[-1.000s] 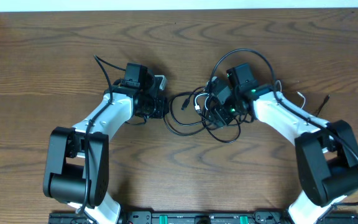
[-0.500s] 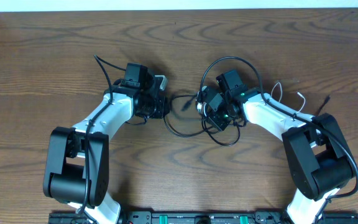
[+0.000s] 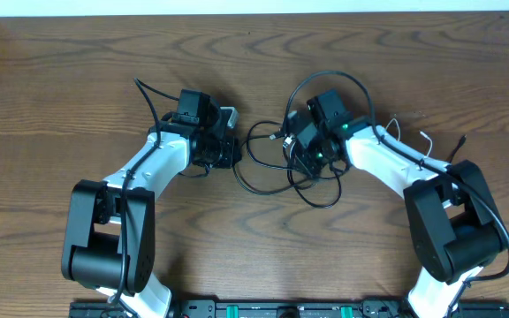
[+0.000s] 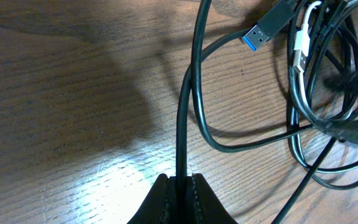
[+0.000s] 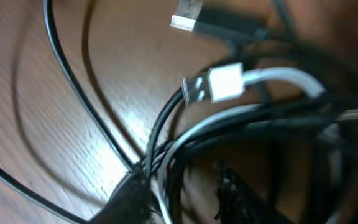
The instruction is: Untangle cables
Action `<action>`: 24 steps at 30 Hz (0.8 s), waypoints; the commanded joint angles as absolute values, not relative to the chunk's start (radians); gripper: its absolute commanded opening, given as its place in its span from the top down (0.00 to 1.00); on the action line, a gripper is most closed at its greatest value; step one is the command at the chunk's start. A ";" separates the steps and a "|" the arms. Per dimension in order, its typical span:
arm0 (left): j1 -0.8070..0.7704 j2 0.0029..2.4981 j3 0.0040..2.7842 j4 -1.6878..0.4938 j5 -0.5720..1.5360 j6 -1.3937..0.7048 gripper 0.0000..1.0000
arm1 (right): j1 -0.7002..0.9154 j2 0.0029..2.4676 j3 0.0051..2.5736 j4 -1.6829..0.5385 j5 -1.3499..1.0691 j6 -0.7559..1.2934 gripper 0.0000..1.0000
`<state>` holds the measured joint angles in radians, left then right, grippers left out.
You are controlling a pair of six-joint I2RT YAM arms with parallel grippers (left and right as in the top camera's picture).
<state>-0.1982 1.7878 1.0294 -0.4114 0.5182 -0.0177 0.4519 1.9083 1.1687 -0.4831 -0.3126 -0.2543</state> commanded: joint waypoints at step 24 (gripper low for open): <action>-0.196 1.792 1.049 -0.413 0.527 0.003 0.91 | 0.455 1.916 1.113 -0.557 -0.354 -0.151 0.63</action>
